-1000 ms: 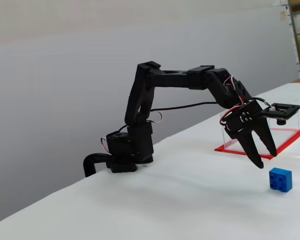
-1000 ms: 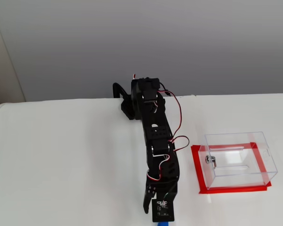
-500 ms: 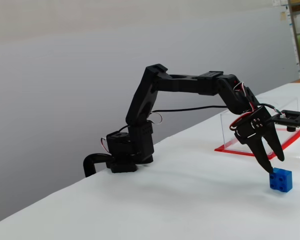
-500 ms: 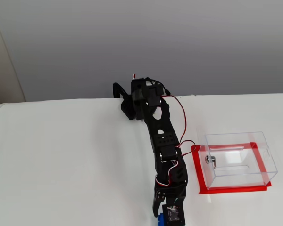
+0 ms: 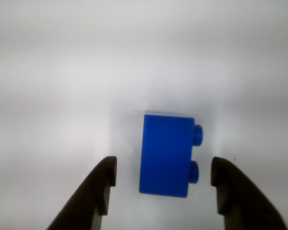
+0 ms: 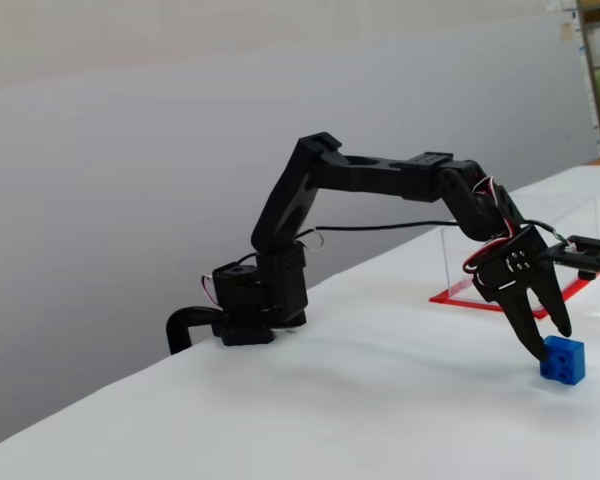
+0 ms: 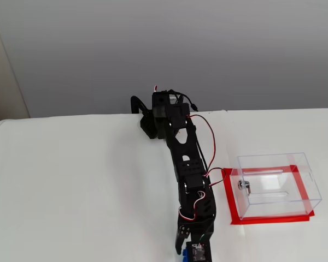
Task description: Pick the blue lego brick and place it into the transparent box
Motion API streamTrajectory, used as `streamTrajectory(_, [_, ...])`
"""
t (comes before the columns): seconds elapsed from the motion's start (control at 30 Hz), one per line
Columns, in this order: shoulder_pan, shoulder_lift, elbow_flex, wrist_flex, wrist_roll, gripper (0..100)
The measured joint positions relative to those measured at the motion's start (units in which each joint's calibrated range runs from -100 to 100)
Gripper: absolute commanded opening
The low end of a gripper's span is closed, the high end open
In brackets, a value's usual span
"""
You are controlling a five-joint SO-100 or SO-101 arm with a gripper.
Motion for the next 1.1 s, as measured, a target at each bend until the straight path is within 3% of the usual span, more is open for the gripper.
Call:
streamTrajectory(0.47, [0.00, 3.72, -3.09, 0.00, -0.20, 21])
streamTrajectory(0.7, [0.00, 3.89, -3.09, 0.00, -0.20, 2])
streamTrajectory(1.1, [0.00, 3.89, -3.09, 0.00, -0.20, 2])
